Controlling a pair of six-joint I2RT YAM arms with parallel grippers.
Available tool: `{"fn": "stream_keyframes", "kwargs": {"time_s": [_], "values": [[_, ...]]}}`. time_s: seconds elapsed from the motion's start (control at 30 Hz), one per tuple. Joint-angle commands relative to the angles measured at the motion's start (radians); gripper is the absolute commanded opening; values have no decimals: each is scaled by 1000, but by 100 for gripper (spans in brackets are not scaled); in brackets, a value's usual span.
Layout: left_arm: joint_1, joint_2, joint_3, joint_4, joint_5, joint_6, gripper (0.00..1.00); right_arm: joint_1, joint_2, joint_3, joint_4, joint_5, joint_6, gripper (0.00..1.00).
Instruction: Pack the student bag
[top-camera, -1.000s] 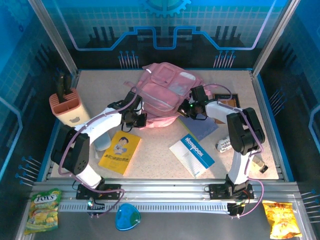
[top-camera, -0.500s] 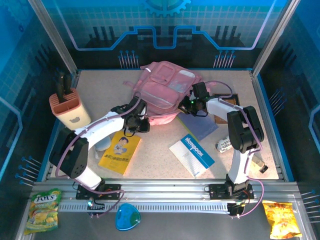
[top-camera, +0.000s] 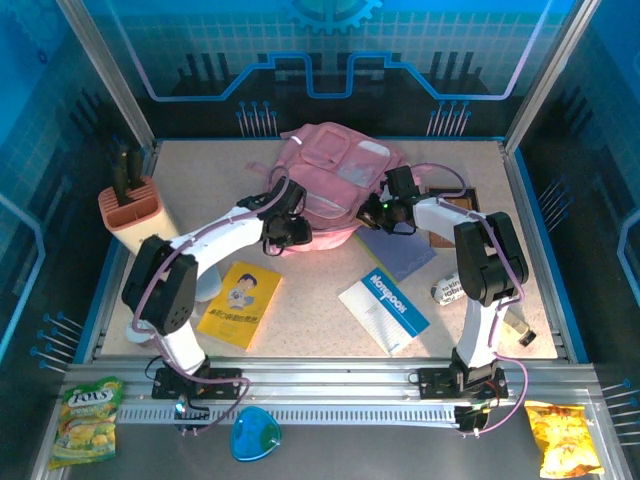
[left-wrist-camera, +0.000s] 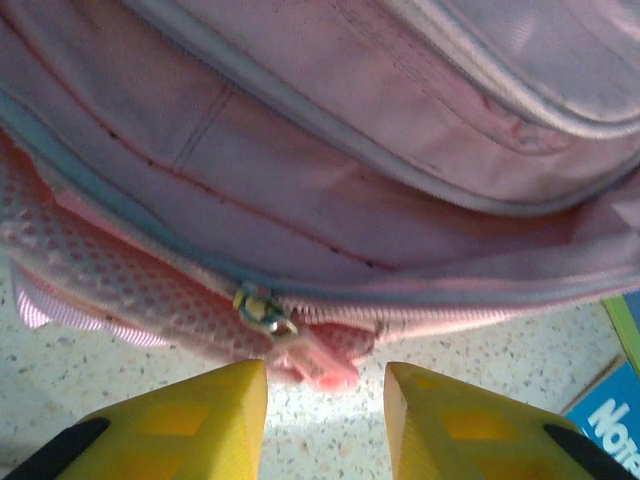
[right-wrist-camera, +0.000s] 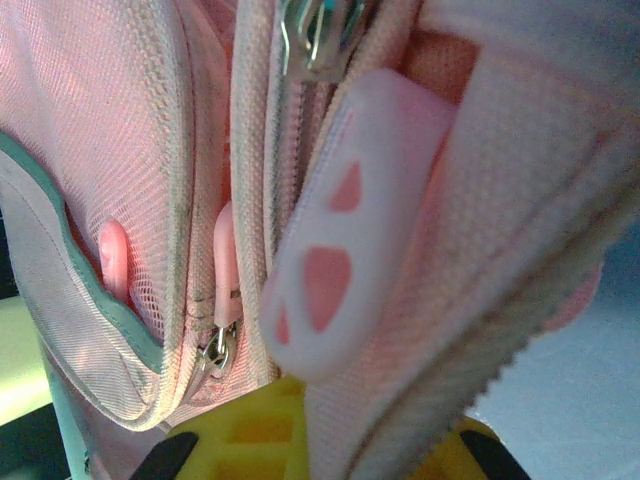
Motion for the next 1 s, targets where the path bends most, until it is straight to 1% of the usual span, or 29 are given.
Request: {"fn": "stream_keyframes", "kwargs": {"time_s": [0.0,0.2,0.4,0.6,0.73,0.77,0.83,0.87,0.97], "values": [[-2,37,38,-41,-10,-14,35,-16,-37,2,96,12,2,10],[-3,76,58,-71,-27,-19,31,-16,-33,1,98,10,6,9],[-3,93,63,-75,-33,-23,18,-16,-28,2,102,8,11,9],[-1,82,57,-84,-52,-16,12,-16,-28,4,94,16,7,9],[9,65,36,-90,-58,-12,12,-16,-30,3,92,20,7,10],[13,60,29,-90,-58,-12,15,-16,-31,4,93,20,8,9],[19,45,11,-85,-58,-13,23,-16,-31,2,93,19,8,10],[22,42,5,-84,-58,-11,25,-16,-32,1,92,19,7,10],[22,37,-5,-83,-55,1,25,-15,-30,1,94,17,7,10]]}}
